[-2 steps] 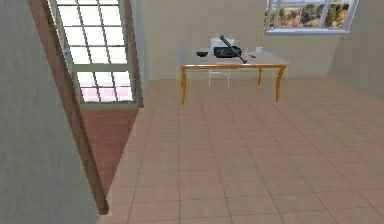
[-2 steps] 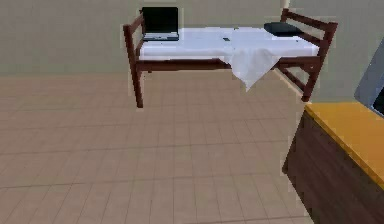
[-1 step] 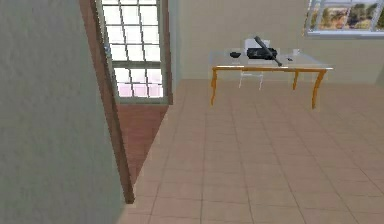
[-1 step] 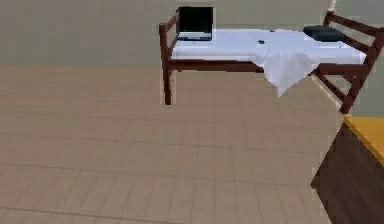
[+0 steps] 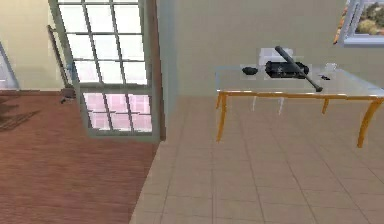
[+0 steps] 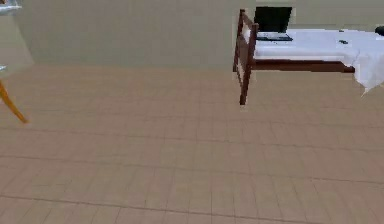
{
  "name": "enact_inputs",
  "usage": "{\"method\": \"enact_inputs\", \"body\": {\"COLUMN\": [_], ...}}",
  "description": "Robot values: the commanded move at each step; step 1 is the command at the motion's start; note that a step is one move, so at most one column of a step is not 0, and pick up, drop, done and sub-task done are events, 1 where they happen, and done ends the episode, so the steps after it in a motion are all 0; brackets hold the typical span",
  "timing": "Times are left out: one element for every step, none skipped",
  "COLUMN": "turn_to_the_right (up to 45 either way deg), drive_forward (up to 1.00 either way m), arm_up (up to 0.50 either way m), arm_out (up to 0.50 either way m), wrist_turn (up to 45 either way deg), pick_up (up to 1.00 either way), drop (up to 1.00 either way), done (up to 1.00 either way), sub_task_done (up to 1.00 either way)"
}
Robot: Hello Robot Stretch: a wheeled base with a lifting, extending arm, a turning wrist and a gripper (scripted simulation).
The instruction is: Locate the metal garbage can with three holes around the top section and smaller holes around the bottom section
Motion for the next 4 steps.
{"method": "enact_inputs", "body": {"turn_to_the_right": [-6.0, 0.0, -45.0, -9.0], "drive_forward": [0.00, 0.35, 0.00, 0.00], "arm_up": [0.00, 0.00, 0.00, 0.00], "arm_out": [0.00, 0.00, 0.00, 0.00], "wrist_turn": [0.0, 0.0, 0.0, 0.0], "pick_up": [0.00, 0.00, 0.00, 0.00], "drop": [0.00, 0.00, 0.00, 0.00], "done": [0.00, 0.00, 0.00, 0.00], "sub_task_done": [0.00, 0.00, 0.00, 0.00]}}
